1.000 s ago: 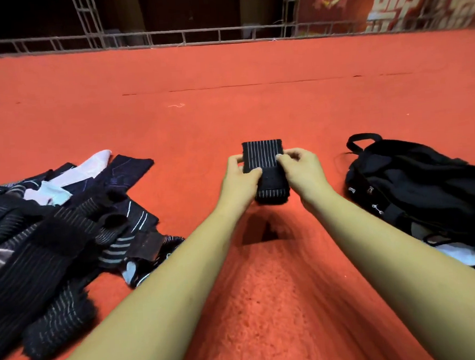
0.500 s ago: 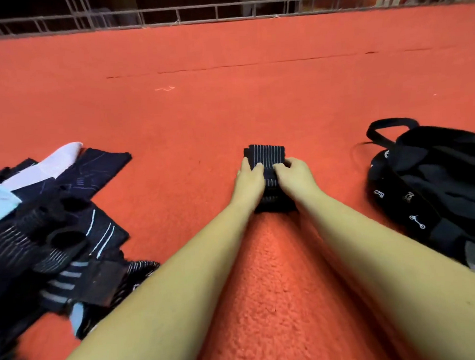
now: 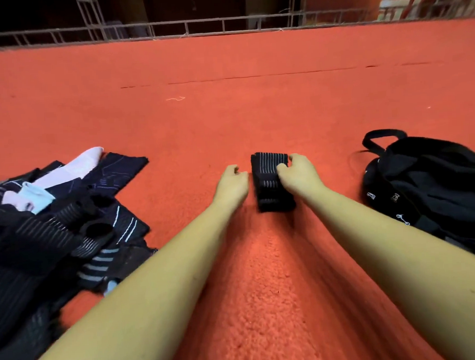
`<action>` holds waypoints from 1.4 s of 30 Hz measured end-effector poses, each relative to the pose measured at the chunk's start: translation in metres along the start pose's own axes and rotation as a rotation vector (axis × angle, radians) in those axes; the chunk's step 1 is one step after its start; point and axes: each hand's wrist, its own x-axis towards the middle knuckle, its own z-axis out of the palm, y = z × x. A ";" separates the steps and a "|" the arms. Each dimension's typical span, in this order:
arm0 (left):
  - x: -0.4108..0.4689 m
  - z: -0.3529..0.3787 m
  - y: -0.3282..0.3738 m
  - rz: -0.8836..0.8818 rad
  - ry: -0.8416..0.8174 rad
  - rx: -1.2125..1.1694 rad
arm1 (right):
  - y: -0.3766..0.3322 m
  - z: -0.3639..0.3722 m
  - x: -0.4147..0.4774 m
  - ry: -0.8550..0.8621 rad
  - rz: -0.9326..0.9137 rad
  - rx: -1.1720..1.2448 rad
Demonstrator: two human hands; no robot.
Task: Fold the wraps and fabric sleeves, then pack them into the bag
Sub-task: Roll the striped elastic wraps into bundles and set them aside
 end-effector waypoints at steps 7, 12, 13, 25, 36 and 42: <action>-0.053 -0.140 0.009 0.192 0.058 0.187 | -0.089 0.022 -0.070 -0.124 -0.165 0.047; -0.111 -0.233 -0.015 0.279 0.108 0.629 | -0.132 0.070 -0.127 -0.405 -0.217 0.076; -0.120 -0.247 -0.023 0.295 0.122 0.733 | -0.135 0.077 -0.138 -0.457 -0.223 0.068; -0.157 -0.325 -0.118 0.170 0.379 0.802 | -0.139 0.137 -0.182 -0.563 -0.317 -0.103; -0.185 -0.288 -0.022 0.454 0.203 0.139 | -0.177 0.076 -0.201 -0.662 -0.246 0.679; -0.208 -0.273 -0.020 0.523 -0.006 0.157 | -0.166 0.048 -0.200 -0.819 0.328 1.153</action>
